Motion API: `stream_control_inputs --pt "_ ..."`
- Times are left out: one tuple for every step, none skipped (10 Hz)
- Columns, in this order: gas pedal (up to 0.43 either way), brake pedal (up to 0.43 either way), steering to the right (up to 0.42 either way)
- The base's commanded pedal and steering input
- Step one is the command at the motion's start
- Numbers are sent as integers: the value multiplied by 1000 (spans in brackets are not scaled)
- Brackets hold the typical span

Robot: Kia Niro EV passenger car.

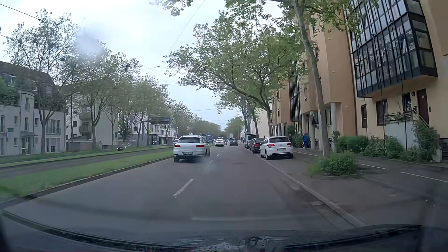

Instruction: Follow the waypoints while adhering to traffic rules and regulations

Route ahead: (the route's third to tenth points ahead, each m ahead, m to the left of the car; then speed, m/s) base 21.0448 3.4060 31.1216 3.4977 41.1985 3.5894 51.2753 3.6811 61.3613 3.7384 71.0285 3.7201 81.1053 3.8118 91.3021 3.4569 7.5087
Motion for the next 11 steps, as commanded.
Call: stream_control_inputs --pt "87 0 -2" --pt "87 0 -2" --pt "87 0 -1" --pt "87 0 -1" --pt "87 0 -1" --pt "87 0 -1" --pt "87 0 0" --pt "87 0 0" --pt "87 0 0" --pt "87 0 0" --pt "87 0 0"
